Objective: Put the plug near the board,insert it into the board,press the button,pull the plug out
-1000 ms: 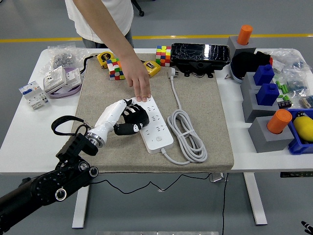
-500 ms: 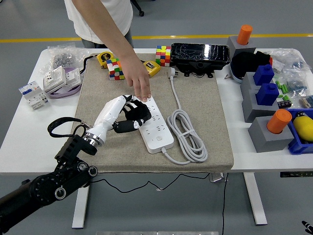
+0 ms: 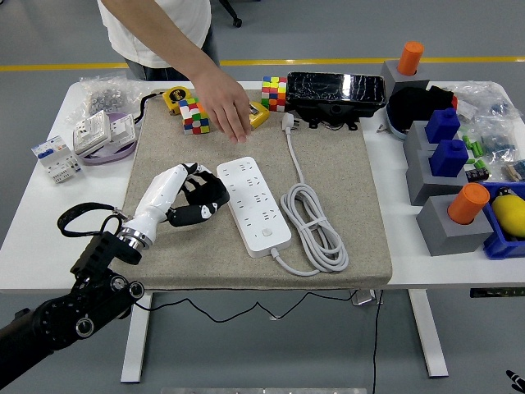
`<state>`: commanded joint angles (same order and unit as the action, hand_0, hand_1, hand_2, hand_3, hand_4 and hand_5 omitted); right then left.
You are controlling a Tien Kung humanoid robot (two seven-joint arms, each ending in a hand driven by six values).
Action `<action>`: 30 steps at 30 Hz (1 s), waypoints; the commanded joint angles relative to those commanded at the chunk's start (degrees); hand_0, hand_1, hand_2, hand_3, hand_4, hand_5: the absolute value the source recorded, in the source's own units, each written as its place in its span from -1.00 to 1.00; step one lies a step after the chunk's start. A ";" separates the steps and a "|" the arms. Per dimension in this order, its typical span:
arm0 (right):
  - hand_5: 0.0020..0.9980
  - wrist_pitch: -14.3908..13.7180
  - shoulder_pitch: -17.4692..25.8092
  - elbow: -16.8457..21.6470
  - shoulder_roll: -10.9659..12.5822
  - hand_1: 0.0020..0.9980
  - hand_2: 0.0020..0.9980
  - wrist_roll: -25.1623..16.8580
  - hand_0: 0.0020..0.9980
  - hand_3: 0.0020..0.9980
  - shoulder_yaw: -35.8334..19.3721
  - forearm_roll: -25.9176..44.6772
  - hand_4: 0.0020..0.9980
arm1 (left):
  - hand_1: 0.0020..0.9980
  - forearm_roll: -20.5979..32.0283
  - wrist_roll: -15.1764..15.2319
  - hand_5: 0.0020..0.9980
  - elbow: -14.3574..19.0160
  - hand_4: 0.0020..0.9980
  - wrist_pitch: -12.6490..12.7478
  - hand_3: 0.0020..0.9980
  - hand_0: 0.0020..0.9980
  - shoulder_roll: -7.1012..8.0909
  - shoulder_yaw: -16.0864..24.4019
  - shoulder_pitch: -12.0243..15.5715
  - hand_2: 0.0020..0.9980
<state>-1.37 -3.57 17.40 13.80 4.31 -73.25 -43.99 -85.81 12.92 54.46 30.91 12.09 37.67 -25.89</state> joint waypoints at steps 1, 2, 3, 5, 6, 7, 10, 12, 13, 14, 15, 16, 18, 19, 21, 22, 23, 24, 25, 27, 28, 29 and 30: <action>-0.18 -0.01 -0.01 0.02 0.00 0.25 0.22 -0.01 0.06 0.09 -0.01 -0.01 0.77 | -0.17 0.05 -0.12 -1.00 -0.07 0.22 -0.19 0.12 -0.36 0.01 0.01 0.08 -0.11; -0.18 -0.01 -0.02 0.01 0.00 0.25 0.22 0.00 0.06 0.09 -0.02 -0.02 0.77 | -0.17 0.10 -0.25 -1.00 -0.11 0.22 -0.34 0.12 -0.36 0.03 -0.05 0.14 -0.11; -0.18 0.00 -0.03 0.02 0.01 0.25 0.22 0.01 0.06 0.09 -0.02 0.00 0.77 | -0.17 -0.13 -0.53 -1.00 -0.16 0.22 -0.45 0.12 -0.36 0.05 -0.15 0.20 -0.11; -0.18 -0.03 -0.05 0.05 0.03 0.25 0.22 0.01 0.06 0.09 -0.07 -0.04 0.77 | 0.03 -0.55 -1.11 -1.00 -0.29 0.24 -0.60 0.18 -0.15 0.04 -0.10 0.38 0.10; -0.18 -0.03 -0.05 0.05 0.03 0.25 0.22 0.01 0.06 0.09 -0.08 -0.05 0.77 | 0.03 -0.65 -1.24 -1.00 -0.31 0.24 -0.62 0.18 -0.15 0.04 -0.05 0.43 0.10; -0.18 -0.03 -0.04 0.06 0.03 0.25 0.22 0.02 0.06 0.09 -0.11 -0.03 0.77 | 0.03 -1.21 -1.69 -1.00 -0.33 0.24 -0.60 0.18 -0.15 0.06 0.05 0.54 0.10; -0.19 -0.02 0.02 0.01 0.03 0.25 0.22 0.04 0.06 0.09 -0.14 -0.05 0.77 | 0.54 -2.01 -2.72 -1.00 -0.26 0.39 -0.54 0.33 0.47 0.22 0.36 0.82 0.39; -0.19 -0.01 0.07 0.00 0.01 0.25 0.22 0.05 0.06 0.09 -0.13 -0.07 0.77 | 0.54 -2.81 -3.40 -1.00 -0.29 0.39 -0.62 0.33 0.47 0.31 0.58 0.91 0.39; -0.19 0.00 0.09 -0.01 -0.01 0.25 0.22 0.06 0.06 0.09 -0.13 -0.07 0.77 | 0.54 -3.22 -3.79 -1.00 -0.29 0.39 -0.74 0.33 0.47 0.36 0.72 0.93 0.39; -0.19 0.00 0.10 -0.02 -0.03 0.25 0.22 0.07 0.06 0.09 -0.14 -0.08 0.77 | 0.54 -3.43 -4.15 -1.00 -0.29 0.39 -0.88 0.33 0.47 0.40 0.80 0.94 0.39; -0.19 0.01 0.10 -0.02 -0.04 0.25 0.22 0.07 0.06 0.09 -0.14 -0.12 0.77 | 0.54 -3.77 -4.56 -1.00 -0.31 0.39 -0.93 0.33 0.47 0.42 0.84 0.95 0.39; -0.19 0.02 0.10 0.00 -0.04 0.25 0.21 0.07 0.06 0.09 -0.14 -0.15 0.77 | 0.70 -4.13 -5.01 -1.00 -0.29 0.66 -1.00 0.69 0.58 0.44 0.93 0.99 0.71; -0.19 0.00 0.09 0.04 -0.04 0.25 0.21 0.04 0.06 0.09 -0.17 -0.17 0.77 | 0.70 -4.33 -5.28 -1.00 -0.13 0.66 -1.02 0.69 0.58 0.49 1.11 1.09 0.71; -0.19 0.00 0.10 0.05 -0.03 0.25 0.21 0.04 0.06 0.09 -0.16 -0.18 0.77 | 0.70 -4.54 -5.46 -1.00 0.01 0.66 -1.19 0.69 0.58 0.51 1.34 1.20 0.71; -0.19 0.00 0.11 0.06 -0.01 0.25 0.21 0.04 0.06 0.09 -0.15 -0.18 0.77 | 0.70 -4.68 -5.68 -1.00 0.34 0.66 -1.48 0.69 0.58 0.55 1.76 1.39 0.71; -0.18 0.00 0.08 0.07 0.00 0.25 0.22 0.04 0.06 0.09 -0.14 -0.19 0.77 | 0.72 -4.83 -5.80 -0.99 0.51 0.87 -1.64 0.73 0.59 0.58 1.98 1.45 0.75; -0.18 0.00 0.07 0.08 0.01 0.25 0.22 0.04 0.06 0.09 -0.18 -0.20 0.77 | 0.72 -4.90 -6.06 -0.99 0.83 0.87 -1.98 0.73 0.59 0.65 2.24 1.52 0.75; -0.18 0.00 0.07 0.06 0.00 0.25 0.22 0.04 0.06 0.09 -0.21 -0.22 0.77 | 0.72 -4.73 -6.06 -0.99 1.08 0.87 -2.15 0.73 0.59 0.71 2.44 1.57 0.75; -0.18 0.01 0.07 0.06 -0.01 0.25 0.22 0.05 0.06 0.09 -0.23 -0.22 0.77 | 0.72 -4.72 -5.95 -0.99 1.37 0.87 -2.31 0.73 0.59 0.78 2.72 1.65 0.75; -0.18 0.01 0.09 0.03 -0.02 0.25 0.22 0.05 0.06 0.09 -0.28 -0.23 0.77 | 0.72 -4.40 -5.36 -0.99 2.17 0.87 -3.06 0.73 0.59 1.01 3.46 1.89 0.75; -0.18 0.01 0.08 -0.01 -0.03 0.25 0.21 0.05 0.06 0.09 -0.30 -0.21 0.77 | 0.72 -3.55 -4.73 -0.90 2.77 0.95 -3.55 0.72 0.56 1.17 3.91 2.02 0.73; -0.18 0.02 0.07 -0.04 -0.03 0.25 0.21 0.07 0.06 0.09 -0.30 -0.20 0.77 | 0.72 -2.39 -4.00 -0.90 3.32 0.95 -3.83 0.72 0.56 1.33 4.28 2.12 0.73; -0.18 0.01 0.08 -0.06 -0.04 0.25 0.21 0.06 0.06 0.09 -0.35 -0.23 0.77 | 0.72 -0.83 -2.77 -0.90 3.89 0.95 -3.87 0.72 0.56 1.51 4.72 2.19 0.73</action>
<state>-1.35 -3.50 17.34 13.76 4.37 -73.59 -44.22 -86.64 10.15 58.35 27.04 13.60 42.38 -23.70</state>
